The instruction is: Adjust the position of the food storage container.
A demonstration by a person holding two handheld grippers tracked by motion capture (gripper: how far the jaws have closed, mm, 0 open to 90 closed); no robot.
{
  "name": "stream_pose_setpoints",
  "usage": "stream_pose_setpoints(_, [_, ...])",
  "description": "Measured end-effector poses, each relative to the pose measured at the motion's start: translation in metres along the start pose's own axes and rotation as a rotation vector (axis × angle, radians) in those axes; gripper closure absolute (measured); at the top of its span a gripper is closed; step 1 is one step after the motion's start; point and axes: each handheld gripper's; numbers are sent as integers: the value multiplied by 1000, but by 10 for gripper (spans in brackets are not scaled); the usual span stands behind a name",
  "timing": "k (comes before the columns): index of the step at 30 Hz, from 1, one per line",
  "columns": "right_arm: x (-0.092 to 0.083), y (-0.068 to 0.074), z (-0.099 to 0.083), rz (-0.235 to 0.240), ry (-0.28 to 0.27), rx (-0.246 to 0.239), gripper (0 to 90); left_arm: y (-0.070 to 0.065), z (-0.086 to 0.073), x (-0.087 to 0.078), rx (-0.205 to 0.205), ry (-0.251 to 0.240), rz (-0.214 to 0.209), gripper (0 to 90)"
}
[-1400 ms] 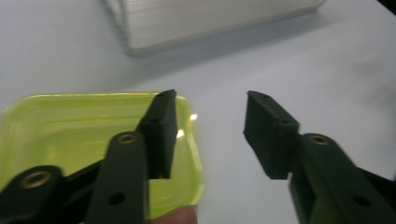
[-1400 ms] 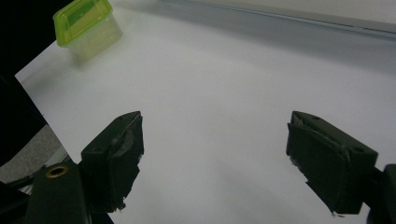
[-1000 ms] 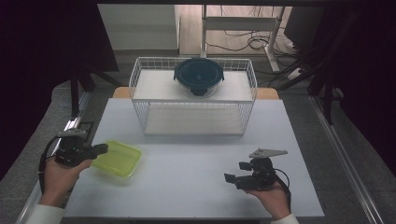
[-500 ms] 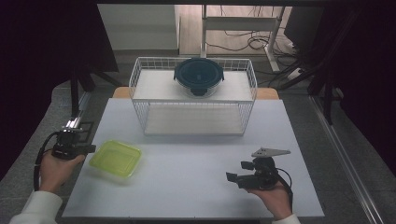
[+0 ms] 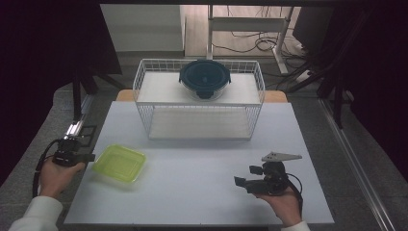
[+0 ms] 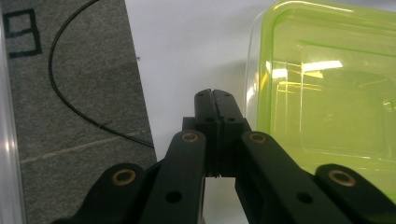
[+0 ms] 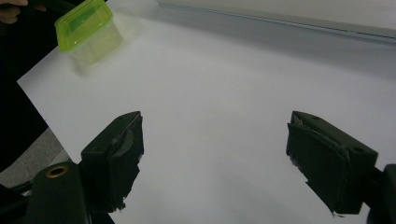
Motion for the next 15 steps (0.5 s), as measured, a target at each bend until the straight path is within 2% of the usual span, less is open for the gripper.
stream_pose_setpoints(6, [-1, -1, -1, -5, 1, 3, 187, -8, -1, 2, 29, 25, -7, 900])
stream_pose_setpoints(9, [-1, -1, -1, -5, 1, 4, 187, -12, 0, 2, 26, 30, -25, 900])
stream_pose_setpoints(15, [-1, -1, -1, -7, 3, 4, 187, -25, -1, 5, 51, 45, -49, 900])
Point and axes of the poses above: each handheld gripper's, and its own axes: x roughly forward along the jaws, z roughly out of its top, y roughly to its left, and after that the axes turned 7 degrees about -x, right-handed
